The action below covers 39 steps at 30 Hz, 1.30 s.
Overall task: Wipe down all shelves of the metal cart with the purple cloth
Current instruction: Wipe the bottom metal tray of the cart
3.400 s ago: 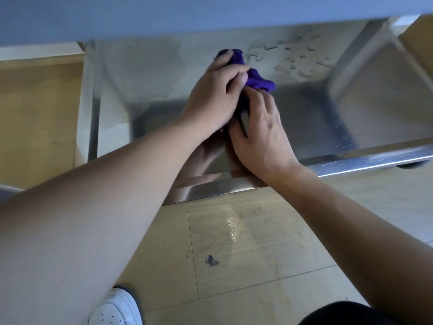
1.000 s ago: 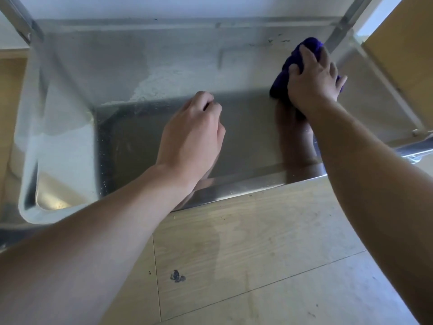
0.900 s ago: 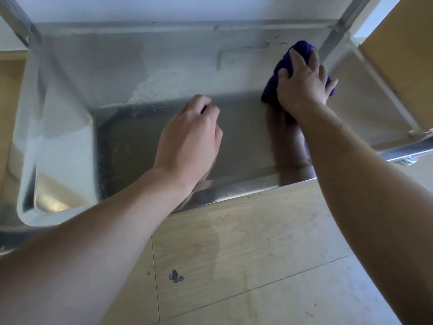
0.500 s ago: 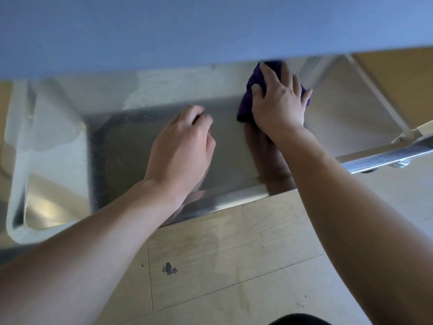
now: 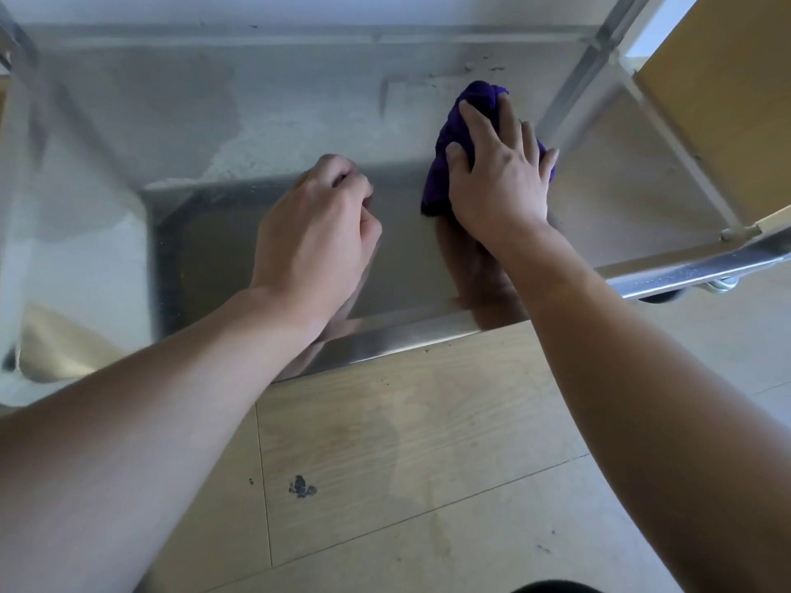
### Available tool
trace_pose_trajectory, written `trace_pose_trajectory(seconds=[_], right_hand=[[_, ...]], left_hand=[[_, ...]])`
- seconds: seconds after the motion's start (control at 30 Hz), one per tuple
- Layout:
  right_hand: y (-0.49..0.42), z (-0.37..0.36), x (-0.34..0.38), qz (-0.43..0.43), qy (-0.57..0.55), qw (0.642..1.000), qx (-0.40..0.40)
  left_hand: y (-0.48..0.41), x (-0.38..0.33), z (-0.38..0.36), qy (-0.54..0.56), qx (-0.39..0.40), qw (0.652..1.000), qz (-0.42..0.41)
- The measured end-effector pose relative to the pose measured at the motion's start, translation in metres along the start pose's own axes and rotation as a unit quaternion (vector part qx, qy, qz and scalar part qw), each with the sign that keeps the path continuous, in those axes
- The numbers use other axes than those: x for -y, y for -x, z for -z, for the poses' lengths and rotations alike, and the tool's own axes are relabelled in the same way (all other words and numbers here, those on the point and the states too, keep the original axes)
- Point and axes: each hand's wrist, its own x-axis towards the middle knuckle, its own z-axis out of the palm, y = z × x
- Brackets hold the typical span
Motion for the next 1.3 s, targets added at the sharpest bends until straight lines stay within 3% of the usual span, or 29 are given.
trace_pose_trajectory(seconds=[0.2, 0.43, 0.6, 0.9, 1.07, 1.3], right_hand=[[-0.004, 0.0, 0.001, 0.016, -0.002, 1.0, 0.006], [-0.03, 0.003, 0.0, 0.034, -0.015, 0.998, 0.042], [-0.038, 0.003, 0.003, 0.034, -0.018, 0.998, 0.049], [0.014, 0.012, 0.015, 0.063, -0.001, 0.997, 0.054], [0.033, 0.007, 0.037, 0.053, 0.011, 0.997, 0.052], [0.039, 0.007, 0.054, 0.189, -0.047, 0.977, 0.08]], left_hand=[[-0.012, -0.005, 0.001, -0.026, 0.038, 0.999, 0.026], [0.013, -0.002, 0.012, 0.016, 0.012, 0.999, 0.031], [0.017, -0.001, 0.008, -0.015, 0.034, 0.999, 0.007], [-0.002, -0.009, -0.001, -0.022, 0.03, 0.999, 0.028], [-0.007, -0.01, -0.002, 0.026, 0.016, 0.998, 0.052], [-0.003, 0.02, 0.028, 0.036, -0.047, 0.991, 0.123]])
